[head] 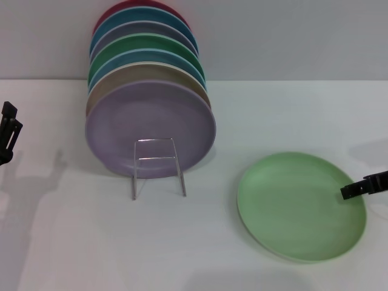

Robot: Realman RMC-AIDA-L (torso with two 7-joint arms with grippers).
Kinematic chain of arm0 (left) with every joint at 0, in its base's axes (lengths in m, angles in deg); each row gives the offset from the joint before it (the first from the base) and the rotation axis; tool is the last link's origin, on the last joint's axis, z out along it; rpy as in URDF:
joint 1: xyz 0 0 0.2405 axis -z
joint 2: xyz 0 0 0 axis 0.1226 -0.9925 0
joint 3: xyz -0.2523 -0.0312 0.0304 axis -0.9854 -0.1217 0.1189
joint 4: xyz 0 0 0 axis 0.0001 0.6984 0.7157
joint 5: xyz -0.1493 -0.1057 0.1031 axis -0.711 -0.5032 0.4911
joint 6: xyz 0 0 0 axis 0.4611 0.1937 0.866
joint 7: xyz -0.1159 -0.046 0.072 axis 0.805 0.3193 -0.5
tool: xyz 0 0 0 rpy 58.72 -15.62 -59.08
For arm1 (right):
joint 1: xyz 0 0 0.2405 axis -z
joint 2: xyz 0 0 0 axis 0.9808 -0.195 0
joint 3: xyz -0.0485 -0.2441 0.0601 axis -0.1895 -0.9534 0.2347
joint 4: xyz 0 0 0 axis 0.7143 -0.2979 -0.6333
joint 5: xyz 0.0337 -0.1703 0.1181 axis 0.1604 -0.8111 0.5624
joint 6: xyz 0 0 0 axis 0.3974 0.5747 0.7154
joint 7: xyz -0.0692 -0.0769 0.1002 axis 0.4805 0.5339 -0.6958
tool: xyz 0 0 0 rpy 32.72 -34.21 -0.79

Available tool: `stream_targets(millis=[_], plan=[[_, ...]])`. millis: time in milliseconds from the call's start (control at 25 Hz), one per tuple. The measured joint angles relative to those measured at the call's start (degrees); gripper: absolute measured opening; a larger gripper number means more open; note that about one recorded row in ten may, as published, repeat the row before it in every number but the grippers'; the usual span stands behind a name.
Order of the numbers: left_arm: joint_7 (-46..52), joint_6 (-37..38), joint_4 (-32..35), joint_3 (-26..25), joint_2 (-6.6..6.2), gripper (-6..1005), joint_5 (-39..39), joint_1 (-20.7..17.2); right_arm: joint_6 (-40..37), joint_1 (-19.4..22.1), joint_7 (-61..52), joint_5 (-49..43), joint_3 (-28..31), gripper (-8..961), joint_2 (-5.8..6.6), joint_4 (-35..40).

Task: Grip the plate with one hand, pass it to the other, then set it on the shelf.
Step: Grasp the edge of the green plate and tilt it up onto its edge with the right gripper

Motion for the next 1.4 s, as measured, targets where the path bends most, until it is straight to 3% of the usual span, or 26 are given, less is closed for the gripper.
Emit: stream_targets(millis=[440, 1000, 1400], plan=[[0.0, 0.0, 0.1, 0.0, -0.11, 862, 0.0, 0.0, -1.0, -0.5, 0.3, -0.8, 0.0, 600, 0.00, 1.9], [0.0, 0.3, 0.0, 0.0, -0.09, 862, 0.0, -0.2, -1.5, -1.0, 0.4, -0.8, 0.0, 182, 0.30, 3.5], [0.0, 0.4, 0.0, 0.0, -0.09, 862, 0.0, -0.4, -2.1, -1.0, 2.2, -0.9, 0.0, 175, -0.02, 3.8]])
